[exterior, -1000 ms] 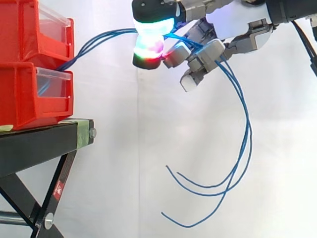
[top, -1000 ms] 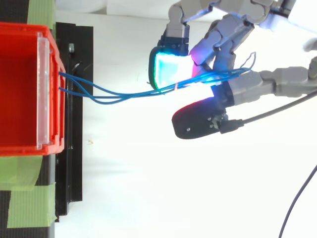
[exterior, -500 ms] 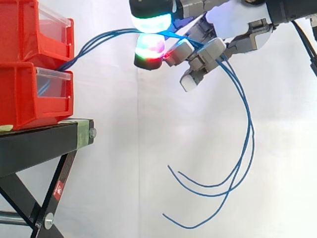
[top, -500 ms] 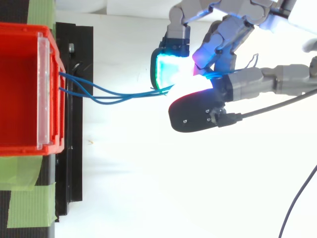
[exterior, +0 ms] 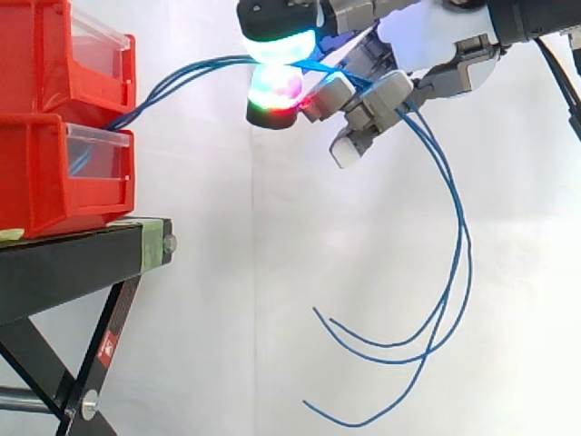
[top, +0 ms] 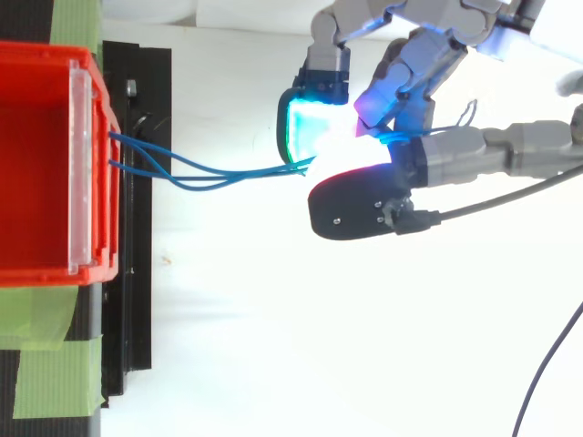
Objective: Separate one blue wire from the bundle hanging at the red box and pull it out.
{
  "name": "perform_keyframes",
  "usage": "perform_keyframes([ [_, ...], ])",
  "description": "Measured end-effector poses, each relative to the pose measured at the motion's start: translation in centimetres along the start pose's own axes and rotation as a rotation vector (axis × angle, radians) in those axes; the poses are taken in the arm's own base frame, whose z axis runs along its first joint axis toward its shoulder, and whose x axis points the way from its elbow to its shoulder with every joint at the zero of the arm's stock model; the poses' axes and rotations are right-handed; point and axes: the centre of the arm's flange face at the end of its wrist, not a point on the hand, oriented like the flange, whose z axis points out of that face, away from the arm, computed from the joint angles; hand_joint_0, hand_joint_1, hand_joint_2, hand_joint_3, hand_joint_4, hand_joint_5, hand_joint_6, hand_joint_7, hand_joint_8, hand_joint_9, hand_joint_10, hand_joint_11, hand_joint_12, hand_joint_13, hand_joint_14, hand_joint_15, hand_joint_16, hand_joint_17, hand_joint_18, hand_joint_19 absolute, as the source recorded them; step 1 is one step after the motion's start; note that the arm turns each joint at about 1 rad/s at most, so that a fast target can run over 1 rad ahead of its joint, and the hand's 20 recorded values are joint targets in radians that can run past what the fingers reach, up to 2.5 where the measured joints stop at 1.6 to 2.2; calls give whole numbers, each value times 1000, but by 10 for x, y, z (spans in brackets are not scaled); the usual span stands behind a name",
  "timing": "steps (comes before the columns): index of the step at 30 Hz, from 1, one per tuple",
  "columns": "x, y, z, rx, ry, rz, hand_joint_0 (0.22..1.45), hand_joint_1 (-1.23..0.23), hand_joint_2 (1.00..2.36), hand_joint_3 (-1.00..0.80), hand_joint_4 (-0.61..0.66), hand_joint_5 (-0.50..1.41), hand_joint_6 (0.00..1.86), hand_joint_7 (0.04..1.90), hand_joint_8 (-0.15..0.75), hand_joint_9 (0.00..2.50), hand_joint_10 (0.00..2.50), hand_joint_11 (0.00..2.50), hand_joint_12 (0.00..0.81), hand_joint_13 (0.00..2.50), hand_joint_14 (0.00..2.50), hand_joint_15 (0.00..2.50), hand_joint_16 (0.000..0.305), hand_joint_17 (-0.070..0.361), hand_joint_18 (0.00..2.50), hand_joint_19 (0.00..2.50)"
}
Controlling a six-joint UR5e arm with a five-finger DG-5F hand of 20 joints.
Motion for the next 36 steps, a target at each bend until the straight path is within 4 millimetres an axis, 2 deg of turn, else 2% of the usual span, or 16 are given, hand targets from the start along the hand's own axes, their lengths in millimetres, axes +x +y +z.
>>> perform_keyframes([
  [8,0,0,0,0,0,0,760,-866,1028,-151,131,-277,906,1171,283,889,129,1726,326,1187,496,1556,59,133,708,798],
  [23,0,0,0,0,0,6,781,-936,1014,-354,90,-289,887,1169,278,815,70,1734,322,1170,371,1602,59,133,692,718],
  [28,0,0,0,0,1,6,755,-932,1010,-399,105,-286,886,1167,288,823,76,1733,326,1186,335,1620,59,134,706,717],
  [32,1,0,0,0,1,6,632,-821,1009,-399,165,-275,880,1175,303,899,16,1771,335,1195,413,1580,60,135,705,751],
  [36,1,0,0,-1,1,6,586,-758,1009,-394,191,-270,876,1175,310,929,1,1768,339,1198,484,1538,62,138,706,778],
])
